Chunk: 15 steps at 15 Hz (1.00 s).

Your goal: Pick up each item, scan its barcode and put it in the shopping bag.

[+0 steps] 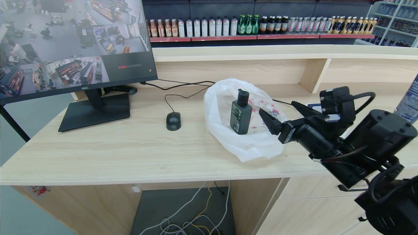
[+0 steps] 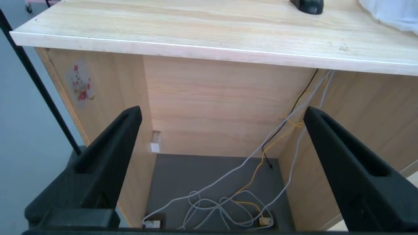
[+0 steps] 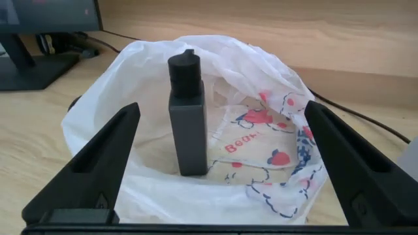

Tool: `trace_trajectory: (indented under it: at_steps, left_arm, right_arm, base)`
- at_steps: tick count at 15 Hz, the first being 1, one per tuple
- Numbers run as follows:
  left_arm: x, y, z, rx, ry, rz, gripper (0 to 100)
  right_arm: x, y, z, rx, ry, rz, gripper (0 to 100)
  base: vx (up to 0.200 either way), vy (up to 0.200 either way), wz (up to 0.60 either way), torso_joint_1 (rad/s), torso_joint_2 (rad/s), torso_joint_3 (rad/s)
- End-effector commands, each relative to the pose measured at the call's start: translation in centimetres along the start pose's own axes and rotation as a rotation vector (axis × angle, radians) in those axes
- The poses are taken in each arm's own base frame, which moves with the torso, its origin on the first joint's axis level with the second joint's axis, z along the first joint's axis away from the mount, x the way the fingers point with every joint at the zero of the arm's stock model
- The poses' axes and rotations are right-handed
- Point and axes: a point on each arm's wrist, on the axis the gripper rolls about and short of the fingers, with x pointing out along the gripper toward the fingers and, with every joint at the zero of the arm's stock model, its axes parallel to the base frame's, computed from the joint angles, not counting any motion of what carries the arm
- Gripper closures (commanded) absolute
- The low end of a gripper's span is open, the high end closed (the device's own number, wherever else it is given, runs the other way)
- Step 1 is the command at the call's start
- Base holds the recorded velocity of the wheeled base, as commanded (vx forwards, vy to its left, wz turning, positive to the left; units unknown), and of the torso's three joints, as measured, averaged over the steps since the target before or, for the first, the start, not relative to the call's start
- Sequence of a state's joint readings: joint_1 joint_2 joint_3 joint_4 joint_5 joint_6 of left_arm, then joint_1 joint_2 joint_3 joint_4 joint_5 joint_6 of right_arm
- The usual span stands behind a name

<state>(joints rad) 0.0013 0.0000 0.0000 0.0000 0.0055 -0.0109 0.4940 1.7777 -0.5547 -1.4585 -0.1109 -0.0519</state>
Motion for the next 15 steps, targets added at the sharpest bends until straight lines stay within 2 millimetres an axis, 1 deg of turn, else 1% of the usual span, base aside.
trace_trajectory:
  at_steps: [1, 2, 4, 7, 15]
  left_arm:
    - [0.0, 0.0, 0.0, 0.0, 0.0, 0.001, 0]
    - [0.0, 0.0, 0.0, 0.0, 0.0, 0.001, 0]
    - [0.0, 0.0, 0.0, 0.0, 0.0, 0.001, 0]
    - [0.0, 0.0, 0.0, 0.0, 0.0, 0.001, 0]
    - [0.0, 0.0, 0.0, 0.0, 0.0, 0.001, 0]
  right_arm:
    - [-2.6, 0.0, 0.3, 0.011, -0.033, 0.012, 0]
    - [-3.4, 0.0, -0.4, 0.008, 0.005, 0.014, 0]
    - [-5.1, 0.2, -0.3, 0.025, 0.025, 0.031, 0]
    - [-5.5, 0.3, 0.1, 0.029, 0.014, 0.041, 0]
    - [-6.1, 0.4, -0.3, 0.026, 0.041, 0.049, 0]
  base:
    - [0.0, 0.0, 0.0, 0.0, 0.0, 0.0]
    - [0.0, 0.0, 0.0, 0.0, 0.0, 0.0]
    - [0.0, 0.0, 0.0, 0.0, 0.0, 0.0]
    - [0.0, 0.0, 0.0, 0.0, 0.0, 0.0]
    - [0.0, 0.0, 0.0, 0.0, 0.0, 0.0]
